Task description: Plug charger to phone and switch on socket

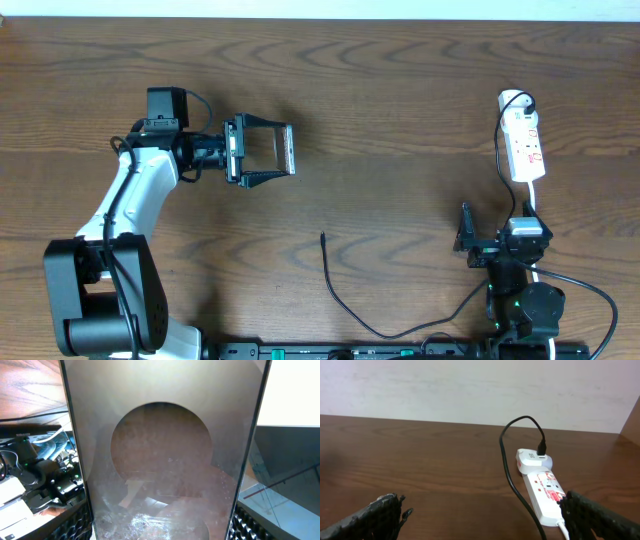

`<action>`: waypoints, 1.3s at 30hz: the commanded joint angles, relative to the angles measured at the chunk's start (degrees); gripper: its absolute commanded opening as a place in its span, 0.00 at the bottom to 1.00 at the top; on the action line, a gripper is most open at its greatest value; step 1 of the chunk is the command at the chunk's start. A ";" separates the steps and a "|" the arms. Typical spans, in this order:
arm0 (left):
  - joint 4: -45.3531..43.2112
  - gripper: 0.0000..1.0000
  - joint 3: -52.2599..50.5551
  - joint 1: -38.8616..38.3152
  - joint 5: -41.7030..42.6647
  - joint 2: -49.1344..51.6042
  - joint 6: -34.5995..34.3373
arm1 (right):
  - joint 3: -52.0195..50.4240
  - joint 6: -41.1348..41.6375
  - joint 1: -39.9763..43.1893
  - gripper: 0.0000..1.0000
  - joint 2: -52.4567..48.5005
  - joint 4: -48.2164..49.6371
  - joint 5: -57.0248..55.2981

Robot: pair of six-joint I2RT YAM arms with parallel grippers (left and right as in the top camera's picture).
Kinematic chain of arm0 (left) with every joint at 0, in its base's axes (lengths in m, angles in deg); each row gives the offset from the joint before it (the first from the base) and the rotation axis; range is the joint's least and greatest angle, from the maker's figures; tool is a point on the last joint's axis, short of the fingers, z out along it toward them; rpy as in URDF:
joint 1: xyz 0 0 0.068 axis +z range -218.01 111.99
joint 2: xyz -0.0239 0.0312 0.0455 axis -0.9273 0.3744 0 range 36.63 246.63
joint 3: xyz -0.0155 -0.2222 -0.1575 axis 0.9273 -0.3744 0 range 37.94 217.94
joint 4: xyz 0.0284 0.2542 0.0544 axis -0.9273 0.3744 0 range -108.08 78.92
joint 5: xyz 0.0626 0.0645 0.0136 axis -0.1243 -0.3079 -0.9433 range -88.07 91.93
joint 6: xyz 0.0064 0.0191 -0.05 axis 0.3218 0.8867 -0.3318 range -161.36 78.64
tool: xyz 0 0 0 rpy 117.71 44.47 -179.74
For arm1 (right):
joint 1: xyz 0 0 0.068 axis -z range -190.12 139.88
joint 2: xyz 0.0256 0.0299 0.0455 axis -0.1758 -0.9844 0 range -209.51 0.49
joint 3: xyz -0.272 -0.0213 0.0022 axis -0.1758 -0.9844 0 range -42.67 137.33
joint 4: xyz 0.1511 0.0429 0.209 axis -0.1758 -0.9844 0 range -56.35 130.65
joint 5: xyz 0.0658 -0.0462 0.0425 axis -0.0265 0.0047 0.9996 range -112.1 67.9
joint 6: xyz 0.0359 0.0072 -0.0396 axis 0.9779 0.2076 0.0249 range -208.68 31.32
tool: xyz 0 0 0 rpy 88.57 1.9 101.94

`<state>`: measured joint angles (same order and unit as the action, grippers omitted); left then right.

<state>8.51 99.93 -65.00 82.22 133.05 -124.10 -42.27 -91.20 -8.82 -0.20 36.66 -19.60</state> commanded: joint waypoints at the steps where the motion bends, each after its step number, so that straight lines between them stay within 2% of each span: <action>1: -0.17 0.07 1.57 0.20 3.04 -1.81 -0.74 | -0.09 0.35 0.15 0.99 0.26 -0.26 -0.46; 39: -0.17 0.07 1.57 0.20 2.60 -1.81 0.42 | -0.09 0.35 0.15 0.99 0.26 -0.26 -0.48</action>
<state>8.51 99.93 -65.00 82.20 133.05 -124.06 -42.27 -91.20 -8.82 -0.20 36.66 -19.60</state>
